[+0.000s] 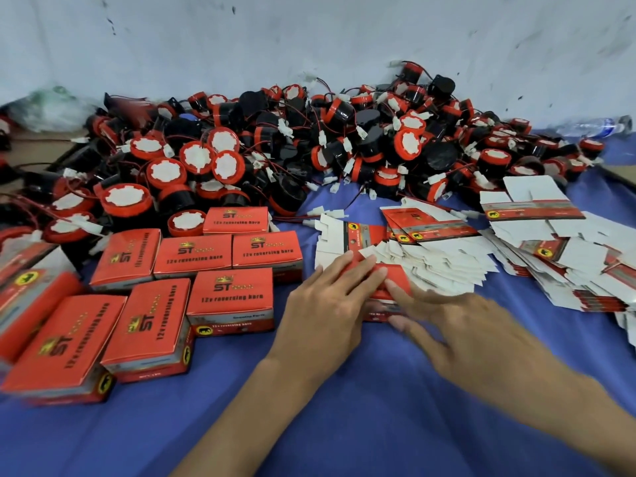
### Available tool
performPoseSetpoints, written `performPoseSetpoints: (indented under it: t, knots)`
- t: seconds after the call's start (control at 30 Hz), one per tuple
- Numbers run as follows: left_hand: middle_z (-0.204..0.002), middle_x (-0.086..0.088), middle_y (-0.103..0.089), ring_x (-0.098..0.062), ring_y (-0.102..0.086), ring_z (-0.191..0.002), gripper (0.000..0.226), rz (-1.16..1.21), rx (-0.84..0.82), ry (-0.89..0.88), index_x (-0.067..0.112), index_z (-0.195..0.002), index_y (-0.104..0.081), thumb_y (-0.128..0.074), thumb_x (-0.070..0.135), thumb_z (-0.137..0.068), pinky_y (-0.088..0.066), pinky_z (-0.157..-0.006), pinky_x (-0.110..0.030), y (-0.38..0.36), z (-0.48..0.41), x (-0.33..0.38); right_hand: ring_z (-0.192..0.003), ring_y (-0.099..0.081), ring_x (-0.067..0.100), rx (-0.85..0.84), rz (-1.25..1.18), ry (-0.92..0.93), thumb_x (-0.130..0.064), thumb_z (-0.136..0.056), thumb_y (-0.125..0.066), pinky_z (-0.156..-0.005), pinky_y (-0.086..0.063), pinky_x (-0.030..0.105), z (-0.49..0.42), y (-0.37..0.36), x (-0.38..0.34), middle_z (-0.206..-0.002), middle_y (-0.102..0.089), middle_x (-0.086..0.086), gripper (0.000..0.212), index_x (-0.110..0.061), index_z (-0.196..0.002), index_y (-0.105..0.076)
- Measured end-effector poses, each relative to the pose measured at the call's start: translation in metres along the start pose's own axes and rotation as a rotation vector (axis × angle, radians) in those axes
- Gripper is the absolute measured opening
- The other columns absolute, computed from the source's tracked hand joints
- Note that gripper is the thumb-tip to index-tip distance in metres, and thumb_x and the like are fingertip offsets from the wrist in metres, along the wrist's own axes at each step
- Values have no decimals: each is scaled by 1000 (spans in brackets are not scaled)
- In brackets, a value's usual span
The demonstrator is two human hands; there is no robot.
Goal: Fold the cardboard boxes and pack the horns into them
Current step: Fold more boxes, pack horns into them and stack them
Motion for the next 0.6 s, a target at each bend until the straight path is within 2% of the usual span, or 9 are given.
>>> performPoseSetpoints:
  t: [0.07,0.13,0.17,0.23,0.3,0.37,0.43,0.53,0.6]
  knots:
    - [-121,-1,-68,-27,-65,-110,31,-62,-2,-17,14,-115,-72,-64,16,-85,-58,-82,-39,-2,0,2,-83,-66,14,21,-168,-52,-75,-76,-8,-76,-51,31,6,23,21,-84,-73,-7,66,-56,-107,-63]
    - [-123,-1,-67,-29,-64,-112,42,-123,-49,-24,15,-118,-70,-78,16,-77,-56,-87,-44,-8,0,4,-58,-63,8,262,-251,-130,-78,-81,-27,-64,-51,24,6,58,55,-52,-65,-14,60,-41,-71,-74]
    - [-125,-1,-66,-30,-63,-113,47,-153,-70,-26,15,-120,-69,-81,18,-75,-54,-90,-47,-11,0,4,-54,-62,7,403,-220,-125,-74,-84,-35,-61,-47,20,2,74,67,-50,-63,-16,56,-37,-71,-74]
    - [-127,0,-65,-31,-62,-115,48,-213,-74,-42,15,-122,-68,-80,19,-75,-50,-94,-53,-11,0,6,-72,-69,16,406,-199,-106,-67,-85,-42,-74,-43,27,-28,76,88,-69,-73,-10,50,-31,-95,-75]
    - [-130,1,-63,-31,-61,-117,45,-253,-34,-77,16,-125,-65,-68,12,-81,-48,-96,-56,-7,1,10,-107,-63,27,170,-163,-148,-60,-85,-50,-92,-41,33,-73,52,103,-109,-72,5,57,-21,-125,-64]
    - [-134,1,-59,-33,-58,-121,54,-243,-40,-106,18,-131,-60,-45,3,-80,-46,-97,-57,-4,1,15,-127,-47,31,-134,-137,-229,-59,-88,-52,-104,-35,38,-106,11,117,-137,-55,13,69,-17,-142,-45]
    - [-136,1,-58,-33,-55,-124,60,-218,-75,-113,20,-132,-58,-34,4,-80,-44,-99,-58,-3,1,16,-124,-48,29,-311,-151,-244,-55,-92,-49,-102,-38,35,-123,-22,120,-135,-54,12,61,-15,-138,-48]
    - [-134,0,-59,-24,-54,-127,52,-155,-60,-133,19,-126,-64,-37,7,-83,-41,-104,-57,-2,3,18,-96,-54,26,-327,-49,-180,-45,-100,-38,-78,-37,30,-132,-42,118,-112,-64,8,34,-20,-108,-61]
    - [-131,1,-62,-24,-55,-125,52,-121,-34,-158,16,-122,-67,-36,5,-81,-43,-104,-51,-3,2,21,-98,-53,29,-322,96,-166,-44,-102,-32,-79,-37,33,-135,-43,120,-115,-62,10,38,-18,-110,-59]
Point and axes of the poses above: each hand's wrist, its own z-axis away from the middle knuckle, its own y-axis out of the back of the hand, x = y × z, the point moved 8 cm from there along -z, towards the middle knuckle
